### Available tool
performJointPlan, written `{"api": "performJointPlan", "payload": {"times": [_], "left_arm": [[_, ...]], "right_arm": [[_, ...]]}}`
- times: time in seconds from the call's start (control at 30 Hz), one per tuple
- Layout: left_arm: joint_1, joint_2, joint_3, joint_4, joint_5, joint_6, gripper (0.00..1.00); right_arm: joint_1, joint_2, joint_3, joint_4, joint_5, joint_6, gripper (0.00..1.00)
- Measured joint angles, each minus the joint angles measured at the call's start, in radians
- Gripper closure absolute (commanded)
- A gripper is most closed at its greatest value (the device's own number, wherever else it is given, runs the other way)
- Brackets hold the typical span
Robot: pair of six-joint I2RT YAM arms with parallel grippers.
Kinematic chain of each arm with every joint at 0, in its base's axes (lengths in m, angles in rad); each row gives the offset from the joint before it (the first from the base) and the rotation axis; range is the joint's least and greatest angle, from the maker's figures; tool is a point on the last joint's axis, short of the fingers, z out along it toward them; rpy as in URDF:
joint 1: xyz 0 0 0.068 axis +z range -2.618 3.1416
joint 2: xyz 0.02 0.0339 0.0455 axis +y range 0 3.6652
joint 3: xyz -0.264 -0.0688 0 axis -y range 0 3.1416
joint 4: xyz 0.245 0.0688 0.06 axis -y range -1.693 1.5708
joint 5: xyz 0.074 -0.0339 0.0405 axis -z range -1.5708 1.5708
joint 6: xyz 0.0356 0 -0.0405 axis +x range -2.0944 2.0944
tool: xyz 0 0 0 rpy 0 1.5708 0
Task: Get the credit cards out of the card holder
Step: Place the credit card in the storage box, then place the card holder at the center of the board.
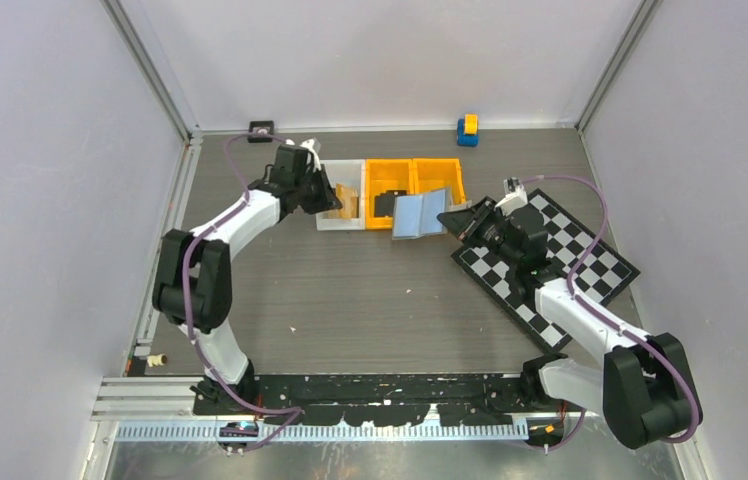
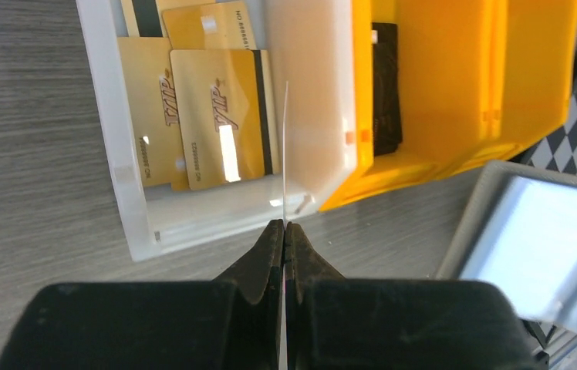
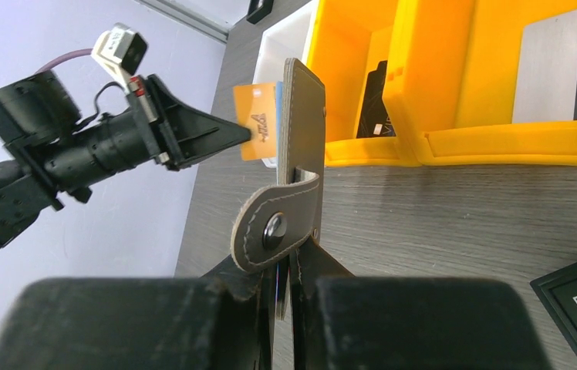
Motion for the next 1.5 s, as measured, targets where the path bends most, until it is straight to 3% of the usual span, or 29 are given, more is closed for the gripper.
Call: {"api": "performJointPlan", "payload": {"times": [0.43,0.6,0.77,0.9,0.97,1.1,1.2,1.33,1.5], "left_arm": [[0.017,0.179,0.195,-0.087,0.007,0.044,0.98],[0.037,0.226,0.234,-0.119,0.011,0.049,0.63],[0.041,0.212,0.226,-0.143,0.006,0.045,0.48],[0.024,0.095,0.156,-0.167,-0.020,0.031,0.10],[0.001,-0.003,0.101,-0.165,-0.024,0.011,0.01],[-0.052,-0.201,-0.060,-0.072,0.029,-0.060,0.00],[-0.083,-0.325,-0.259,0.111,0.126,-0.156,0.00],[-0.093,-0.365,-0.437,0.284,0.211,-0.251,0.05],[-0.093,-0.367,-0.509,0.481,0.293,-0.335,0.19]], "right_arm": [[0.000,0.027,0.000,0.018,-0.015,0.004,1.00],[0.000,0.028,0.000,0.024,-0.021,0.005,0.99],[0.000,0.028,0.000,0.025,-0.022,0.005,0.99],[0.000,0.028,0.000,0.039,-0.037,0.009,1.00],[0.000,0.029,0.000,0.055,-0.052,0.014,1.00],[0.000,0.040,0.000,0.119,-0.093,0.042,1.00],[0.000,0.063,0.000,0.187,-0.135,0.084,1.00],[0.000,0.118,0.000,0.294,-0.197,0.163,0.99],[0.000,0.207,0.000,0.441,-0.257,0.263,0.99]]}}
